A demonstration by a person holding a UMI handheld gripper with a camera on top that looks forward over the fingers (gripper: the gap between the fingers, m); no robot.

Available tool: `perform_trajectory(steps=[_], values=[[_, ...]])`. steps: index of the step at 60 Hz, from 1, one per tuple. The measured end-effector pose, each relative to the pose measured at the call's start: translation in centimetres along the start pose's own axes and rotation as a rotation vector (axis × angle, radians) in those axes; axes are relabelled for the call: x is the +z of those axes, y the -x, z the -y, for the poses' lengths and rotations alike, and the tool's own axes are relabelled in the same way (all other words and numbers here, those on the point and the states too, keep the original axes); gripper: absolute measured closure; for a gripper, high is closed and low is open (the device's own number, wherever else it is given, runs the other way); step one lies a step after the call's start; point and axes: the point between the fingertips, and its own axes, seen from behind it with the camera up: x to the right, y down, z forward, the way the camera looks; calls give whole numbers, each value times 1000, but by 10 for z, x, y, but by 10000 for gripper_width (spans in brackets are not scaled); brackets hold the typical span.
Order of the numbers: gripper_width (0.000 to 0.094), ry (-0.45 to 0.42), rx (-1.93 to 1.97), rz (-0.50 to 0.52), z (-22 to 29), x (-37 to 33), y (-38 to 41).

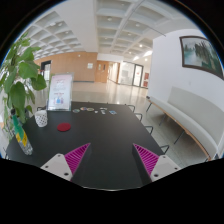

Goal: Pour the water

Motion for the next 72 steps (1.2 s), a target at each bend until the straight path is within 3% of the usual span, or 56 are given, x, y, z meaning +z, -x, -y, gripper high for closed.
perform_trajectory(steps=[23,38,55,65,72], values=[[89,71,-106,13,-66,-47,24],[93,85,-120,191,-96,-91,153],[95,7,-33,331,-56,-67,325],[103,-75,-28,291,-29,-16,375],[207,-77,-10,254,-28,20,385]])
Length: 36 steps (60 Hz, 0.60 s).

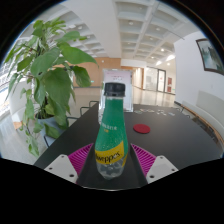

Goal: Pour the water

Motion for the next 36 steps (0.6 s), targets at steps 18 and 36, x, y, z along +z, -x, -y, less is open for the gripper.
perform_trajectory(steps=[18,36], values=[[493,-56,6,-75,4,17,-11],[525,-87,-118,-269,49,12,-113]])
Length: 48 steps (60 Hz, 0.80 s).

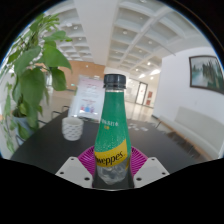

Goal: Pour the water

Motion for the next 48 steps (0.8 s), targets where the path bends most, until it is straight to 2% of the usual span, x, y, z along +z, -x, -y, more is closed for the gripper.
perform_trajectory(steps=[12,22,28,36,42,48], values=[[526,-55,-282,-278,69,49,-122],[526,-170,-635,-382,158,95,-138],[525,-281,-966,-424,209,121,-103],[527,-436,-1465,-477,246,144,-32],[524,-522,-1867,-503,243,161,26],[527,-557,-2070,-440,216,186,53]])
